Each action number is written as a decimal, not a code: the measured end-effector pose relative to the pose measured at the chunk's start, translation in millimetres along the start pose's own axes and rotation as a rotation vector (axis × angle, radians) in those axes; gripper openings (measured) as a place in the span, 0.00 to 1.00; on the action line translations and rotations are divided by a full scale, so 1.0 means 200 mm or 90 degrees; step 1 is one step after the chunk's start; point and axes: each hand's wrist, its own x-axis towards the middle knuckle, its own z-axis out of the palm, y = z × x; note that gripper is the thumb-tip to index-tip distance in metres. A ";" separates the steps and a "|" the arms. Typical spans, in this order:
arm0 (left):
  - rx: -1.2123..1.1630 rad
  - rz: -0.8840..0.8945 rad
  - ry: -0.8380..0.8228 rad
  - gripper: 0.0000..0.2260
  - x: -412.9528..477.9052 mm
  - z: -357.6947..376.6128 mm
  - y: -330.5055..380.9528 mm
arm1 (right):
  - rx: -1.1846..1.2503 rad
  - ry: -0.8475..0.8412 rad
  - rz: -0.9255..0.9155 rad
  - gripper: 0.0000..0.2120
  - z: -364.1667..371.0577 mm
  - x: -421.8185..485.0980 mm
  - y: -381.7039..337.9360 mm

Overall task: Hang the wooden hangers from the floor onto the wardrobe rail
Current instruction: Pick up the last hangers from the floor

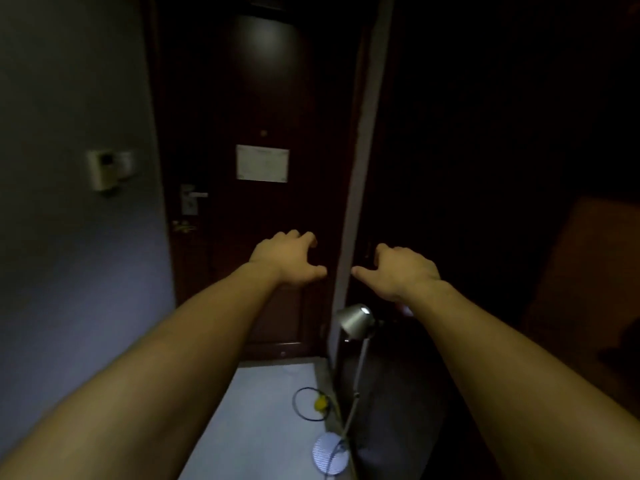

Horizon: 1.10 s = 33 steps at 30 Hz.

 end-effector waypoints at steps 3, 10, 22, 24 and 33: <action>0.027 -0.077 0.007 0.32 -0.14 -0.11 -0.31 | 0.028 -0.019 -0.088 0.33 0.04 0.01 -0.33; 0.057 -0.164 -0.005 0.33 -0.38 -0.22 -0.87 | 0.061 -0.036 -0.197 0.33 0.13 -0.01 -0.99; 0.021 -0.186 -0.091 0.32 -0.49 0.02 -1.36 | 0.064 -0.095 -0.196 0.33 0.48 0.00 -1.48; 0.013 -0.181 -0.113 0.33 -0.48 0.11 -1.39 | 0.063 -0.121 -0.190 0.34 0.58 0.02 -1.49; -0.067 -0.230 -0.270 0.32 -0.42 0.72 -1.54 | 0.071 -0.320 -0.191 0.33 1.21 0.13 -1.46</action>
